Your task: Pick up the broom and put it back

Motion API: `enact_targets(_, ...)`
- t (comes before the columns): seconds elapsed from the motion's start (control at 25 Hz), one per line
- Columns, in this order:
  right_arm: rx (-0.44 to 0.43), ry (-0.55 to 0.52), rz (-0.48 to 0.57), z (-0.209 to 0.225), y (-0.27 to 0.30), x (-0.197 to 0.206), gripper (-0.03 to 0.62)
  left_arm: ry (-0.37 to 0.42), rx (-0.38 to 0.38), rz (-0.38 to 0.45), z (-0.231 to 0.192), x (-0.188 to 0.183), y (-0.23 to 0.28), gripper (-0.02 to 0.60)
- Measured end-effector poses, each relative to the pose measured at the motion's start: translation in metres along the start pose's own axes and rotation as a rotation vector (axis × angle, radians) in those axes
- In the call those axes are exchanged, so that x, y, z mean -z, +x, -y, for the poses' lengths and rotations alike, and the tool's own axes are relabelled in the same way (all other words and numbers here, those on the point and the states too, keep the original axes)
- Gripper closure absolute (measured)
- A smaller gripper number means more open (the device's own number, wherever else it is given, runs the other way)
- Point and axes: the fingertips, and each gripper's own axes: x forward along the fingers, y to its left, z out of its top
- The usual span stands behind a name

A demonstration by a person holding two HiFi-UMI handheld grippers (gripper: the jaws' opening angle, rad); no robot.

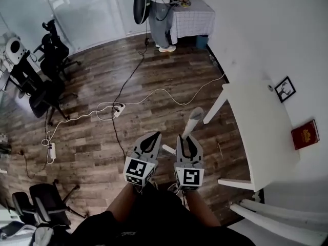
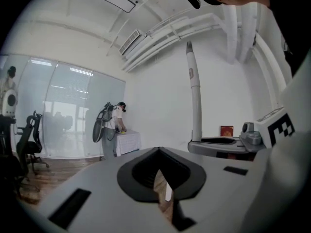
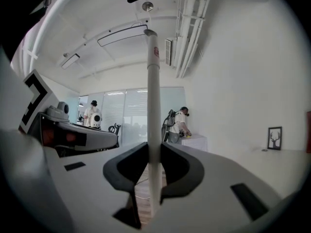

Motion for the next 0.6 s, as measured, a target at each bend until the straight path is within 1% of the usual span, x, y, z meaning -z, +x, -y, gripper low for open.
enact_targets(0.08,-0.061,-0.003,0.009,-0.022,0.016,-0.004,0.496,0.002,-0.068,0.005,-0.027,-0.003,-0.008,0.583)
enact_targets(0.16,-0.124,-0.009,0.006,-0.044,0.033,-0.005,0.496,-0.013,-0.123,0.017,-0.053,-0.003,-0.013,0.581)
enact_targets(0.28,-0.18,-0.019,-0.006,-0.064,0.058,-0.001,0.496,-0.042,-0.163,0.043,-0.087,-0.002,-0.011,0.583)
enact_targets(0.44,-0.176,-0.036,0.001,-0.088,0.11,0.002,0.496,-0.056,-0.169,0.076,-0.147,-0.007,-0.007,0.583)
enact_targets(0.6,-0.158,-0.039,-0.006,-0.127,0.168,-0.002,0.496,-0.057,-0.173,0.085,-0.224,-0.016,-0.012,0.582)
